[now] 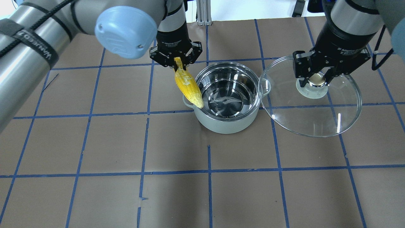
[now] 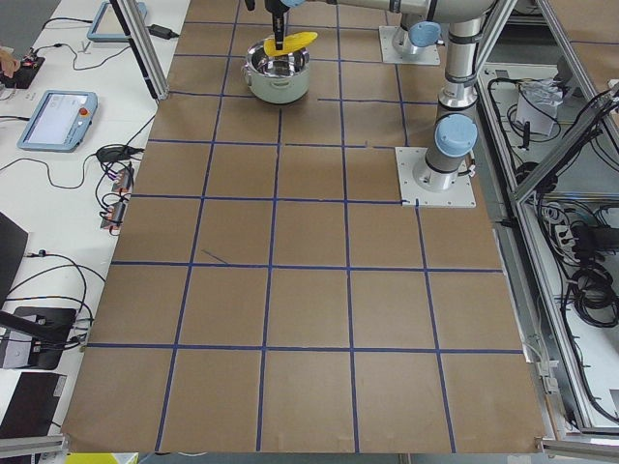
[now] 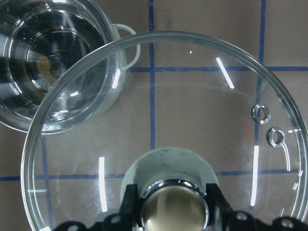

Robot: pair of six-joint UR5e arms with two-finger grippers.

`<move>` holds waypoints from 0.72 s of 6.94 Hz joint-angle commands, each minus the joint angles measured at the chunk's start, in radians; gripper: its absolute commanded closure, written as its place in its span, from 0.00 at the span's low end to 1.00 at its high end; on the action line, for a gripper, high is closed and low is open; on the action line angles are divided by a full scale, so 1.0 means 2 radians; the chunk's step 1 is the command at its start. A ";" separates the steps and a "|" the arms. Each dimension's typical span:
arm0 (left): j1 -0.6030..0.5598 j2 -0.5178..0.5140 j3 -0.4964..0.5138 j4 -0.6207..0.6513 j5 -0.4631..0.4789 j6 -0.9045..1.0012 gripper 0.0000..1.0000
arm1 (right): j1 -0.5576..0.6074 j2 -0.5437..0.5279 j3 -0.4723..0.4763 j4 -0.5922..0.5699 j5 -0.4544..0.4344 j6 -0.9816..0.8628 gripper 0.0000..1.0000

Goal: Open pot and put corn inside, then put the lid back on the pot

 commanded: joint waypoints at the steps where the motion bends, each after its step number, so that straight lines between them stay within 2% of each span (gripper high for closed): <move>1: -0.037 -0.069 0.070 0.010 0.002 0.091 0.83 | -0.007 0.015 0.003 -0.016 0.003 -0.002 0.58; 3: -0.040 -0.087 0.073 0.033 -0.001 0.130 0.83 | -0.010 0.017 -0.004 -0.026 -0.001 -0.003 0.58; 5: -0.048 -0.112 0.073 0.049 -0.001 0.122 0.83 | -0.011 0.016 0.001 -0.040 -0.001 -0.002 0.58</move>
